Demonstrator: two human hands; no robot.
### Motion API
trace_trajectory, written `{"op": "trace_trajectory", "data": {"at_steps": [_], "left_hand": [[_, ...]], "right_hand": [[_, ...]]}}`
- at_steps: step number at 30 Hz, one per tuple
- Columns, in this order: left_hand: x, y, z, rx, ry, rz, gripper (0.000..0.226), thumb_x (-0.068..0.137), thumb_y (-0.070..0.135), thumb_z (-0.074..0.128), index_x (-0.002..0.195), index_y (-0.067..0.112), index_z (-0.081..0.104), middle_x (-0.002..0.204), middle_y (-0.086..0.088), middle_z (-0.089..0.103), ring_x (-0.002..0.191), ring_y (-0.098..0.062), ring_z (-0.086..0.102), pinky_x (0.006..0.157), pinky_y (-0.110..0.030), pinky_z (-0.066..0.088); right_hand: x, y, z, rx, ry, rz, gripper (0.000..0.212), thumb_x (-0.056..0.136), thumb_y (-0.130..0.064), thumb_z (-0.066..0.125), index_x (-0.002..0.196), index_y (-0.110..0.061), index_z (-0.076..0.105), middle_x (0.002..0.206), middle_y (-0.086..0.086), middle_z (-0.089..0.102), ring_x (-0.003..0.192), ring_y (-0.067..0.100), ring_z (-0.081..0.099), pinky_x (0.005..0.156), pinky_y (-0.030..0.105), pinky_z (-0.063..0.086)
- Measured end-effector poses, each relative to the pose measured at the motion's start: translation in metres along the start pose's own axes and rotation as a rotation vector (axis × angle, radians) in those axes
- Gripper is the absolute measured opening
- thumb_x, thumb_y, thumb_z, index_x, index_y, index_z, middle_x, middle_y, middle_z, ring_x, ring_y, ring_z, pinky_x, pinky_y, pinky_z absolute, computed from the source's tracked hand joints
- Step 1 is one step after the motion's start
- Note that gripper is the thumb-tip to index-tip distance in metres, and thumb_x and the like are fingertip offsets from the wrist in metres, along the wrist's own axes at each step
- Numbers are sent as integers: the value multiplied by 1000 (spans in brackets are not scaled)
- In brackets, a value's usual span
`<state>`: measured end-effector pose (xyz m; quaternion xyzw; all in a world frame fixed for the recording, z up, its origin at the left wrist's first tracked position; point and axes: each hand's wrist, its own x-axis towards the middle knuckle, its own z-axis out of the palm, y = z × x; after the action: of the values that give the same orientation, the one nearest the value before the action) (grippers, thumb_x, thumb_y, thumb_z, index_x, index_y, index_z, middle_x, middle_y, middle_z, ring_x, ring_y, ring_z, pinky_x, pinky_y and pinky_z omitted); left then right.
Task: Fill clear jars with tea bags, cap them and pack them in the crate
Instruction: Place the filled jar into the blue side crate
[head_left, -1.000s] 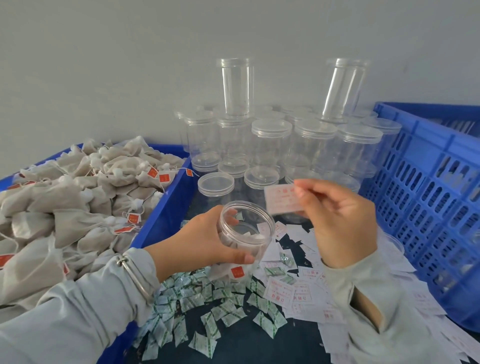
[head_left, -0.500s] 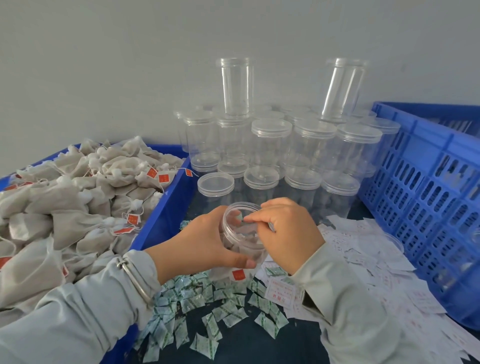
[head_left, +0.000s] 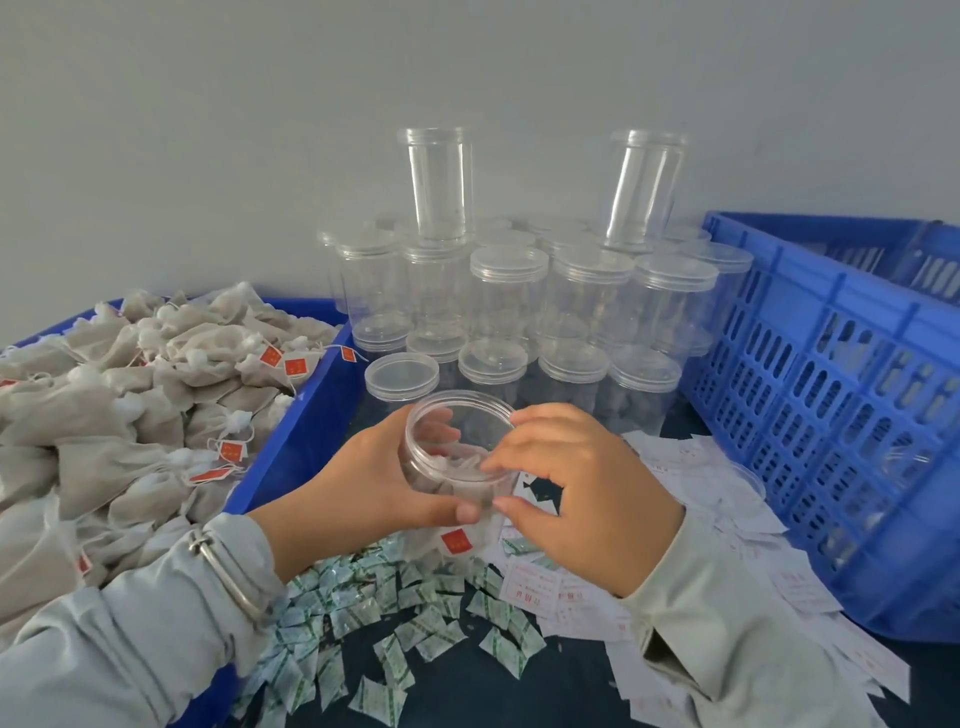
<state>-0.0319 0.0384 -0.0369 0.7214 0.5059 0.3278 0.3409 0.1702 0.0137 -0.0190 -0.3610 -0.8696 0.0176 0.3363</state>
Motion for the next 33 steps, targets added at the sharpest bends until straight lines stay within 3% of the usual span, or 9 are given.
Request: {"op": "trace_trajectory", "data": {"at_steps": [6,9,14,17,19,22,26,29,33], "left_hand": [[-5,3,1,-243,-124,81,102,44,78,74,130,32,46,124,15,63,114,-6,60,87,-22,51],[0,-4,-3,-333,-51,23,92,52,76,71,129,29,51,123,2,65,113,-17,62,94,-42,48],[4,-5,2,-186,-6,-101,77,43,81,71,102,32,73,103,10,73,99,-8,68,82,-28,50],[7,14,19,-4,-33,-147,14,76,46,67,84,56,69,93,25,71,94,0,65,78,-18,43],[13,25,38,76,-76,-109,30,84,27,66,80,56,69,88,32,68,86,9,64,71,-10,42],[22,50,82,107,-161,-70,21,86,22,66,86,43,71,89,34,67,83,11,64,65,-6,47],[19,64,139,58,-198,-11,28,85,23,67,85,51,71,89,33,67,86,8,64,77,-10,50],[9,41,186,17,-158,-3,36,82,24,68,81,59,65,83,29,67,82,6,64,78,-11,50],[-2,26,219,-8,-126,4,38,81,17,71,79,55,67,80,25,68,82,3,64,78,-14,51]], "right_hand": [[-6,10,-47,54,-107,-1,13,79,-7,72,91,-6,75,88,4,68,84,17,59,78,24,43],[-17,17,-88,-16,42,-5,14,77,-9,72,90,-5,75,86,4,69,80,11,59,76,20,45],[-31,28,-178,-307,445,22,16,82,-18,70,92,-6,74,84,-1,63,79,6,55,78,10,40],[-34,42,-238,-500,550,91,24,86,-29,64,95,-9,73,82,-8,56,73,0,50,74,9,35],[-29,58,-272,-511,589,158,27,86,-34,62,99,-13,71,78,-22,47,67,-6,43,69,12,35],[-24,96,-310,-487,638,268,25,83,-31,64,101,-14,71,79,-21,54,70,0,49,70,11,40],[-17,165,-327,-603,354,564,17,84,-13,67,99,-4,71,101,16,68,94,28,60,75,21,39],[-20,217,-294,-672,56,710,13,85,-10,65,95,-7,72,106,16,68,101,33,61,89,34,46],[-27,250,-257,-741,-333,809,14,84,-17,64,90,-8,73,101,12,69,95,33,63,87,39,51]]}}
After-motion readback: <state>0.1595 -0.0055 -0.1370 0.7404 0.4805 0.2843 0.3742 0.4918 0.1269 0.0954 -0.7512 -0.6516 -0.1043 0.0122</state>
